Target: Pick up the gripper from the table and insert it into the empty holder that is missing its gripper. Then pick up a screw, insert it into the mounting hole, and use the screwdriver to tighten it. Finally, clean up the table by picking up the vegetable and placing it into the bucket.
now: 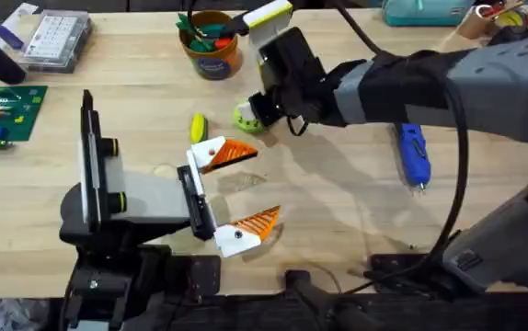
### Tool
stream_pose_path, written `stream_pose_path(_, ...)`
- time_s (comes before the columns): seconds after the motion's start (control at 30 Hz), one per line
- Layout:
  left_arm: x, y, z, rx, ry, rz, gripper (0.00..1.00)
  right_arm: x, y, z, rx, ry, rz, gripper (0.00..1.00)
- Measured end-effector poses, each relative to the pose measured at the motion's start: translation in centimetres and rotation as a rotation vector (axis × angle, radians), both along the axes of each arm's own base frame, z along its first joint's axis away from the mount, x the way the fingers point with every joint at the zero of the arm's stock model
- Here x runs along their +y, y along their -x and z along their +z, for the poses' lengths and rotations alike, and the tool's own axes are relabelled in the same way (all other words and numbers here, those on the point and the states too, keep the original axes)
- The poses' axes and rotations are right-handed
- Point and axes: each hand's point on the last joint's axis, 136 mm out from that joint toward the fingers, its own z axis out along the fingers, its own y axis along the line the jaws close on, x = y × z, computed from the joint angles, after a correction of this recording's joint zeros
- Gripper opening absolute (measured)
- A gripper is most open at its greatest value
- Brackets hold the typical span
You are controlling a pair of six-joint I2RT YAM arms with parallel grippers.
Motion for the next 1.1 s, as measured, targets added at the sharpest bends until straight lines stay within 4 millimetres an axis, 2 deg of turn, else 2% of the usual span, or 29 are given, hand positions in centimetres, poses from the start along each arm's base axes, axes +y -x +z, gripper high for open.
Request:
stream_pose_path(0.83, 0.0, 0.0, 0.0, 0.0, 0.0, 0.0, 0.99, 0.17, -0.2, 0.15, -0.01, -0.008, 0.0, 0.408)
stream_pose_path(0.87, 0.0, 0.0, 0.0, 0.0, 0.0, 0.0, 0.99, 0.17, -0.2, 0.04, -0.009, -0.007, 0.0, 0.395)
stream_pose_path(1.1, 0.0, 0.0, 0.0, 0.0, 0.0, 0.0, 0.99, 0.29, -0.37, -0.26, -0.01, -0.011, -0.003, 0.077)
